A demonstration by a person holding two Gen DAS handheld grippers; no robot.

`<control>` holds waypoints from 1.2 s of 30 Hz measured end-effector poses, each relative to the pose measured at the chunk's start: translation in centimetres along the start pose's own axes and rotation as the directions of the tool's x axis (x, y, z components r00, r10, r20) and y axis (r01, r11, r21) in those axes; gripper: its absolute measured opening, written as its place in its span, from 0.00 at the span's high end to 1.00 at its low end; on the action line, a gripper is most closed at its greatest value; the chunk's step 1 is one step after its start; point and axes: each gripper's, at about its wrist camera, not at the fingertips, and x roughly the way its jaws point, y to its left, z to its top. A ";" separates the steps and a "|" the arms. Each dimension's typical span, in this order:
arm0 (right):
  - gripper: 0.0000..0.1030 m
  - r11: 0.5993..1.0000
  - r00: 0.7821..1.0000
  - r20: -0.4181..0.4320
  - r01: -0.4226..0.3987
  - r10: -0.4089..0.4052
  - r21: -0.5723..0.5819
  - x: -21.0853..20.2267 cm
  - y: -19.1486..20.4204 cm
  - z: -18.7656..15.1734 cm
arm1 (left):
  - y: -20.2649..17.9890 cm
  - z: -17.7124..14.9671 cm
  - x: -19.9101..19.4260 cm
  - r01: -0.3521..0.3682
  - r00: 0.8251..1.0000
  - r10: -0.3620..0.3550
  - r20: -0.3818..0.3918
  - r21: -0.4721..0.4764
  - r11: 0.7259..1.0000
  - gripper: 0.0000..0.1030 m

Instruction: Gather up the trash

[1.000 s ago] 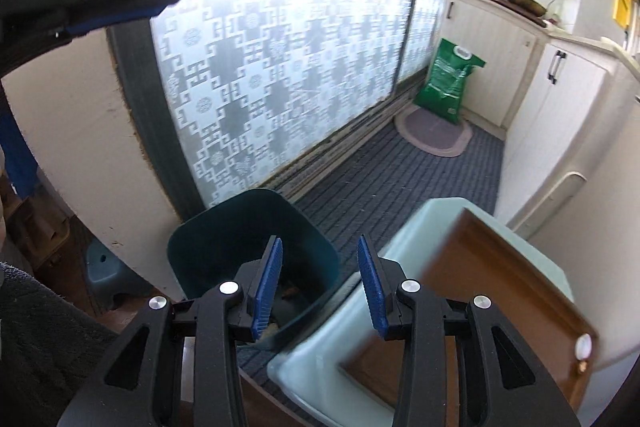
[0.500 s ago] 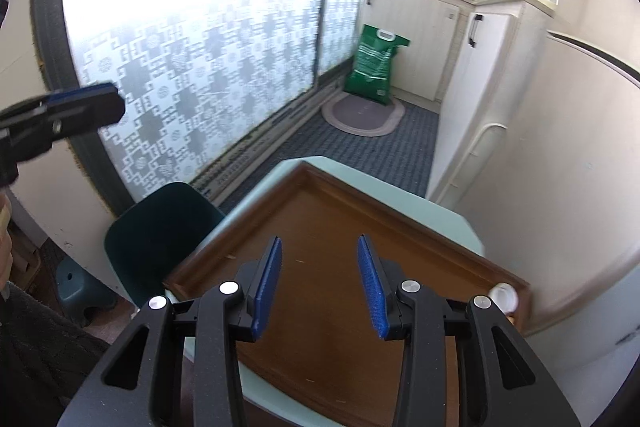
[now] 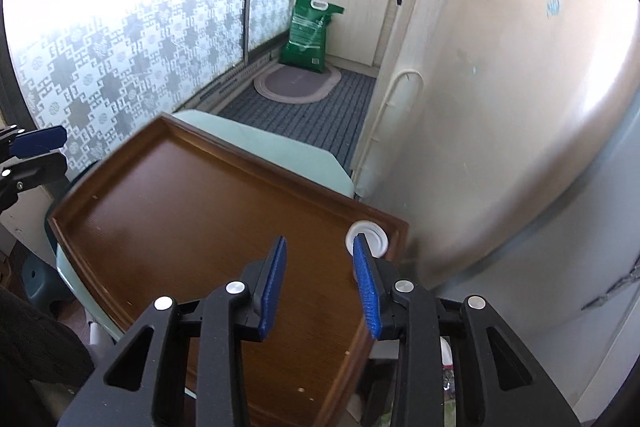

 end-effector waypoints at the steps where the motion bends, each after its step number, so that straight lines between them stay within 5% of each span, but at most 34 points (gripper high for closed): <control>1: 0.68 1.000 1.000 -0.007 0.003 -0.003 -0.004 0.3 -0.1 -0.2 | -0.2 0.0 0.3 0.003 1.000 -0.003 -0.007 0.002 1.000 0.52; 12: 0.71 0.998 0.997 -0.051 0.056 -0.057 -0.021 2.7 -0.9 -0.9 | -1.3 -0.4 3.2 0.041 0.997 -0.042 -0.059 -0.015 0.999 0.51; 36: 0.80 0.998 0.995 -0.072 0.062 -0.062 0.010 3.9 -0.5 -0.6 | -2.0 0.2 3.1 0.071 0.996 -0.071 -0.052 -0.011 0.997 0.47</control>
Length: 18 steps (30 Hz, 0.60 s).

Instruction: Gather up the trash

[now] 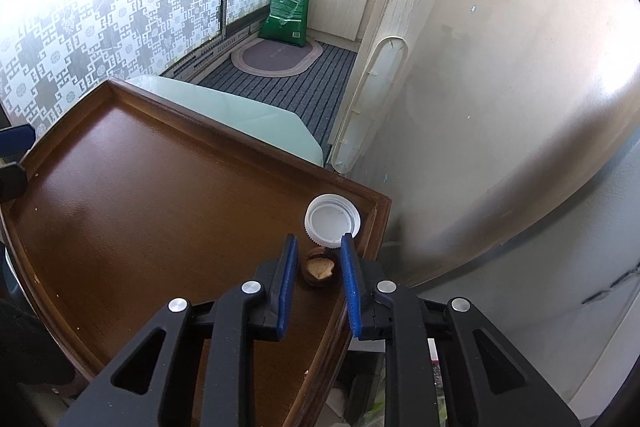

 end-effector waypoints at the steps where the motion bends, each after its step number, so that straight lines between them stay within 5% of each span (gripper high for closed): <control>1: 0.80 1.000 1.000 -0.002 0.000 0.000 -0.002 0.0 0.1 0.0 | 0.0 0.0 0.0 0.001 1.000 -0.001 0.001 0.000 1.000 0.47; 18: 0.93 0.999 1.000 -0.004 0.024 -0.024 -0.036 -0.1 0.9 0.2 | -0.4 0.2 -0.3 0.008 1.000 -0.008 0.006 0.001 1.000 0.47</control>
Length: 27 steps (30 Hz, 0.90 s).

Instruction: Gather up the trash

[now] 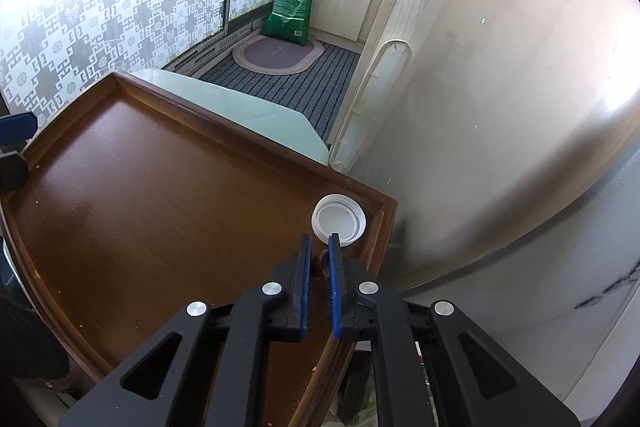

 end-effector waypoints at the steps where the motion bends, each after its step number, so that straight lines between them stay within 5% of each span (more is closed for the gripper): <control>1: 0.93 1.000 1.000 -0.001 0.004 -0.004 -0.003 0.0 0.0 0.0 | 0.0 0.0 0.0 0.000 1.000 0.000 0.000 0.001 1.000 0.47; 8: 0.93 1.000 1.000 0.019 -0.018 0.018 0.003 -0.6 0.1 0.1 | 0.0 0.0 0.0 0.010 1.000 -0.010 0.003 -0.001 1.000 0.46; 16: 0.93 0.981 0.982 0.125 -0.155 0.140 0.118 -4.5 -2.8 -1.0 | -1.8 1.6 0.9 0.061 0.998 -0.061 -0.002 -0.023 0.998 0.45; 27: 0.93 0.942 0.948 0.229 -0.268 0.220 0.201 -8.0 -6.4 -4.1 | -6.7 3.5 8.0 0.048 0.991 -0.044 -0.127 0.033 0.998 0.61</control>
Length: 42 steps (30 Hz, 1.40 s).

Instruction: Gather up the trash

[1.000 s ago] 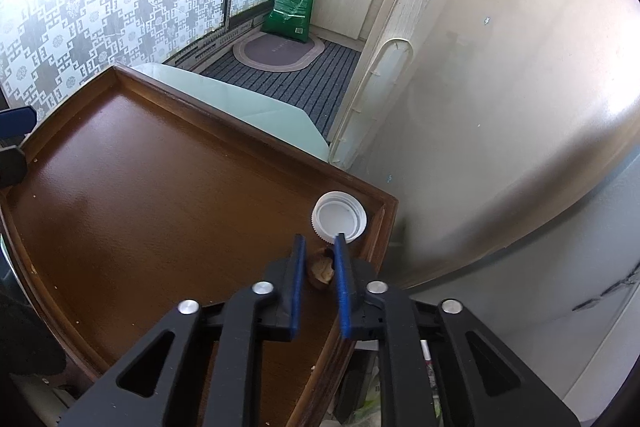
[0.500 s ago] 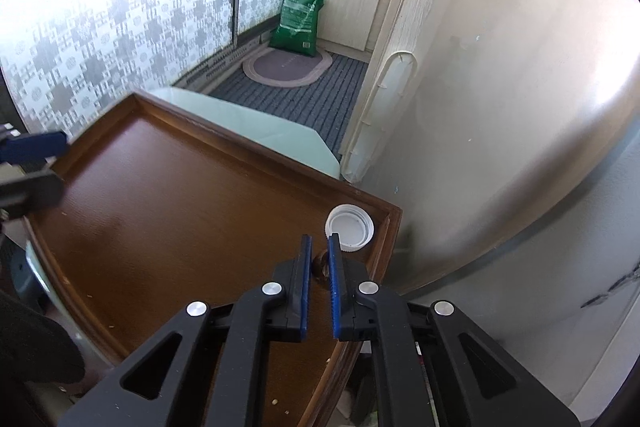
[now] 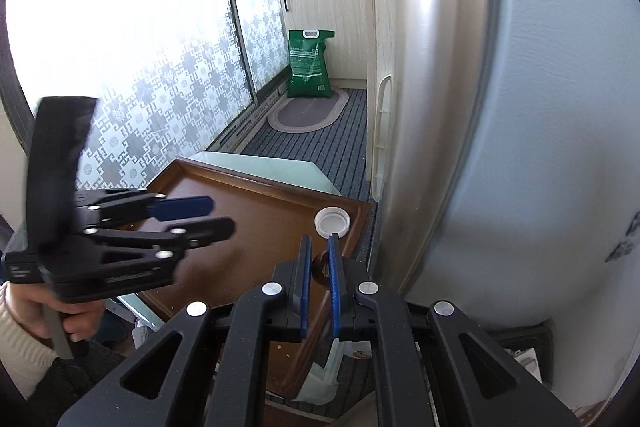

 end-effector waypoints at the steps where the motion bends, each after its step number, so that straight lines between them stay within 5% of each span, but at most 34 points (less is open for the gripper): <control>1: 0.93 1.000 1.000 0.004 -0.007 0.007 0.008 -0.2 -0.3 -0.1 | -0.1 0.4 0.7 -0.002 1.000 0.002 -0.012 -0.009 1.000 0.61; 17: 0.93 0.997 0.997 0.020 -0.069 0.069 0.045 -1.2 -3.3 -0.2 | -2.4 4.1 6.4 -0.106 0.991 0.102 -0.083 -0.041 0.994 0.62; 20: 0.93 0.997 0.998 0.018 -0.069 0.068 0.041 -1.4 -3.4 -0.3 | -2.5 4.0 6.9 -0.147 0.983 0.143 -0.113 -0.025 0.989 0.73; 26: 0.93 0.997 0.997 0.020 -0.072 0.072 0.038 -1.5 -3.2 -0.3 | -2.4 3.5 7.2 -0.162 0.980 0.154 -0.123 -0.053 0.985 0.74; 32: 0.92 0.997 0.997 0.006 -0.071 0.071 0.030 -1.0 -3.0 -0.4 | -1.9 3.4 7.1 -0.159 0.982 0.152 -0.112 -0.058 0.986 0.99; 42: 0.92 0.998 0.998 0.000 -0.065 0.065 0.021 -0.7 -3.1 -0.1 | -1.3 2.7 6.1 -0.145 0.987 0.141 -0.080 -0.056 0.988 1.00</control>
